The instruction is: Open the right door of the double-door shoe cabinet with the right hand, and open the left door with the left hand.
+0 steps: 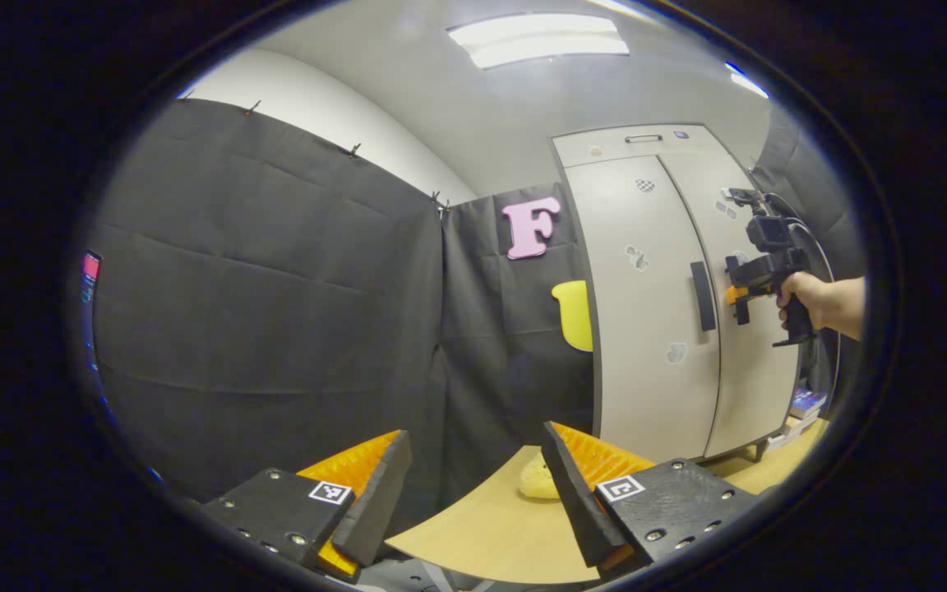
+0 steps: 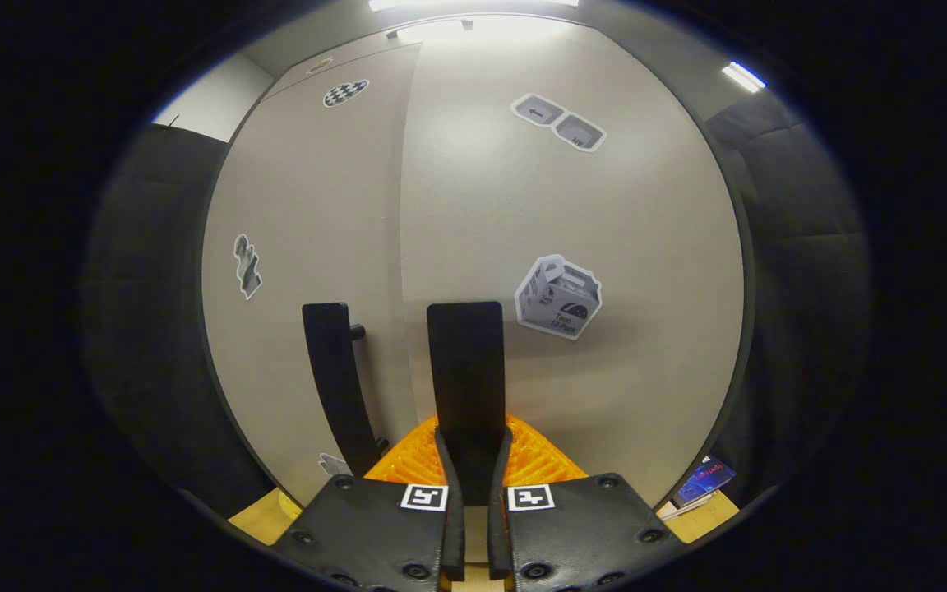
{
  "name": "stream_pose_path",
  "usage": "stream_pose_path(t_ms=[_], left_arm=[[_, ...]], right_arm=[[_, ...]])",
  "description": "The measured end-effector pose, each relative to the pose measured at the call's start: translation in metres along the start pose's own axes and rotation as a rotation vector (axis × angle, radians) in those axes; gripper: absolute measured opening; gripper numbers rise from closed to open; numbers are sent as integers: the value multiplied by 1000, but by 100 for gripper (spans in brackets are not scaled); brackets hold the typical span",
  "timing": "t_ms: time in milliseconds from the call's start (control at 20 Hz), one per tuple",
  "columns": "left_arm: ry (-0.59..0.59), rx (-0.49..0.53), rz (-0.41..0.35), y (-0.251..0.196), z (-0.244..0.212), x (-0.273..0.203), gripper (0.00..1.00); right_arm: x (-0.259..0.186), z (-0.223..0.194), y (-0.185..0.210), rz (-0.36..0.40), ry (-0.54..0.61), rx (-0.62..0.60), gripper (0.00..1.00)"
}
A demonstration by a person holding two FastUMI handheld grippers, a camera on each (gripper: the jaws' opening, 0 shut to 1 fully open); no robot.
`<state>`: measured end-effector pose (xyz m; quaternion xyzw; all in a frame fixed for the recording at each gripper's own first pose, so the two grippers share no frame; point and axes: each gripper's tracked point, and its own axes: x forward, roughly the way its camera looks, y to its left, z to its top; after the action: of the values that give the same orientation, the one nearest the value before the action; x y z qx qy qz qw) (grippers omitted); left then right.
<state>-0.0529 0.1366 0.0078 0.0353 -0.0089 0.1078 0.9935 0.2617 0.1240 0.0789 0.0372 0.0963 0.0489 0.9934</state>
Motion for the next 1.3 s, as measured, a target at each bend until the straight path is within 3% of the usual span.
stream_pose_path(t_ms=[250,750,1100,1300], left_arm=[[-25,-13,-56,-18,12,-3,93],[-33,-35,-195,-89,18,5,93],[-45,-38,-272,-131,24,6,93],[-46,-65,-331,-161,27,7,94]], right_arm=[[-6,0,-3,83,13,19,9],[-20,0,-14,134,29,10,16],[-34,2,-29,109,8,17,8],[-42,1,-41,88,22,14,12]])
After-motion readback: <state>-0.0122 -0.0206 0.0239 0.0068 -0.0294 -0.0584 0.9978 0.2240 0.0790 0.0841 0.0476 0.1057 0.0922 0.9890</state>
